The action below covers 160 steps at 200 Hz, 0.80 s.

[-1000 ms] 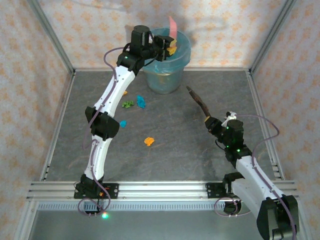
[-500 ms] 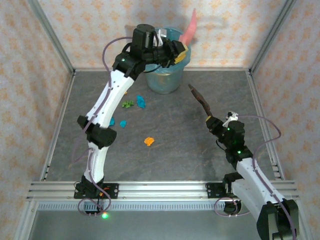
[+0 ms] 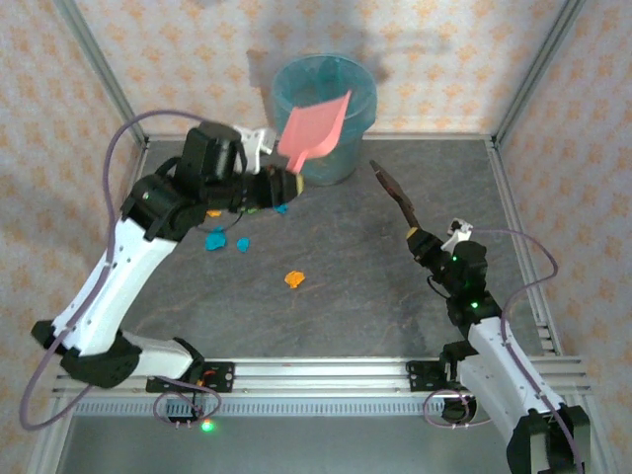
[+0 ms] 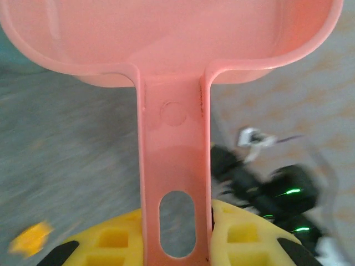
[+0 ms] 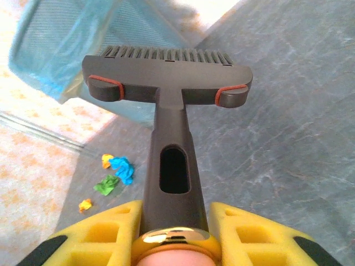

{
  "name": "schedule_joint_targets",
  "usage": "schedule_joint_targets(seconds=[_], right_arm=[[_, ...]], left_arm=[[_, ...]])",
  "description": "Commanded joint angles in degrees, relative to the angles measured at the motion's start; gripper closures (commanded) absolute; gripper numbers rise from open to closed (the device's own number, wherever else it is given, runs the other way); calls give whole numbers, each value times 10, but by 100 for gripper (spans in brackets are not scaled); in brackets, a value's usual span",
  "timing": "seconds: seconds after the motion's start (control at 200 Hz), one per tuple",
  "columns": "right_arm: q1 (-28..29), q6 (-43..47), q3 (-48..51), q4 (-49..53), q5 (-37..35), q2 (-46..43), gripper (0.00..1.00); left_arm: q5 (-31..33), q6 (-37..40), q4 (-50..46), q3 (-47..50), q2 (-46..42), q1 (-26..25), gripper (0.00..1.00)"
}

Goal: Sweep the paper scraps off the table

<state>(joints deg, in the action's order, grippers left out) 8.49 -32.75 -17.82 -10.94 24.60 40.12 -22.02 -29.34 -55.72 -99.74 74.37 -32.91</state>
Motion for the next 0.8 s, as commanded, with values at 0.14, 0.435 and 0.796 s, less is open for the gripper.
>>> schedule_joint_targets(seconds=[0.14, 0.435, 0.796], right_arm=[[4, -23, -32, -41, 84, -52, 100], [5, -36, -142, 134, 174, -68, 100], [17, -79, -265, 350, 245, -26, 100]], left_arm=[[152, 84, -129, 188, -134, 1, 100], [96, 61, -190, 314, -206, 0, 100], [13, 95, -276, 352, -221, 0, 100]])
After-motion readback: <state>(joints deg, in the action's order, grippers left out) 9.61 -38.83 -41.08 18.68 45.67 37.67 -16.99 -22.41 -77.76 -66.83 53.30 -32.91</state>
